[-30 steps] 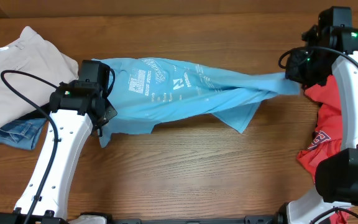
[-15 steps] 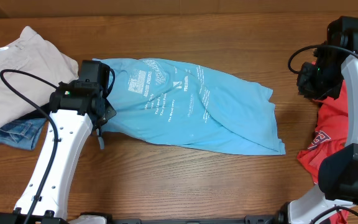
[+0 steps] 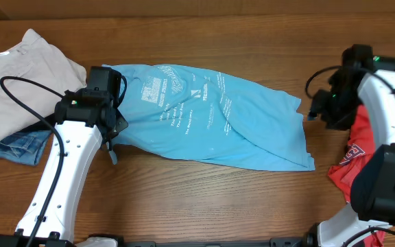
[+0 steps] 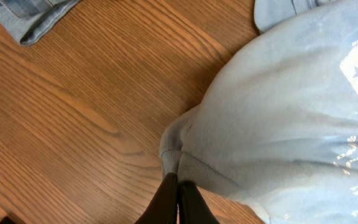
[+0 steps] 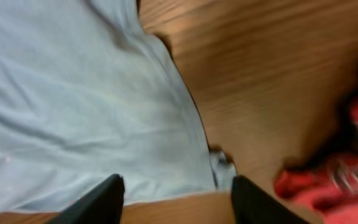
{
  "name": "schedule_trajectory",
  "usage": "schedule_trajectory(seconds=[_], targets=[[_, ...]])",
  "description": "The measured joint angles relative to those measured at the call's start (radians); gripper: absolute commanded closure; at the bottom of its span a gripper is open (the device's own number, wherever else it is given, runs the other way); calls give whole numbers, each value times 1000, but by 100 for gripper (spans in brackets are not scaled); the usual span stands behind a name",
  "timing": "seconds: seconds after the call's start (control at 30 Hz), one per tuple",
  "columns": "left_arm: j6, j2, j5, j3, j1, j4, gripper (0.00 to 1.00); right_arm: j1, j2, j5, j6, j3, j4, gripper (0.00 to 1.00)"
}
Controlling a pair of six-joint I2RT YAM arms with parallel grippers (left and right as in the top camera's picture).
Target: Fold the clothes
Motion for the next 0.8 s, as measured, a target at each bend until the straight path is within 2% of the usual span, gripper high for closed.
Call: schedule_trajectory(seconds=[0.1, 0.37, 0.4, 0.47, 0.53, 0.67, 0.8], targets=[[0, 0, -2, 0, 0, 0, 96, 21, 2, -30, -1, -117, 132, 31], [0, 0, -3, 0, 0, 0, 96, 102, 10, -59, 3, -331, 534, 30], [0, 0, -3, 0, 0, 2, 96, 109, 11, -61, 3, -351, 566, 34], [0, 0, -3, 0, 0, 2, 96, 116, 11, -54, 5, -372, 603, 57], [0, 0, -4, 0, 0, 2, 96, 117, 11, -54, 7, -380, 638, 96], [0, 0, -4, 0, 0, 2, 96, 117, 13, -64, 5, -383, 632, 96], [0, 0, -6, 0, 0, 0, 96, 117, 14, -74, 3, -316, 533, 96]])
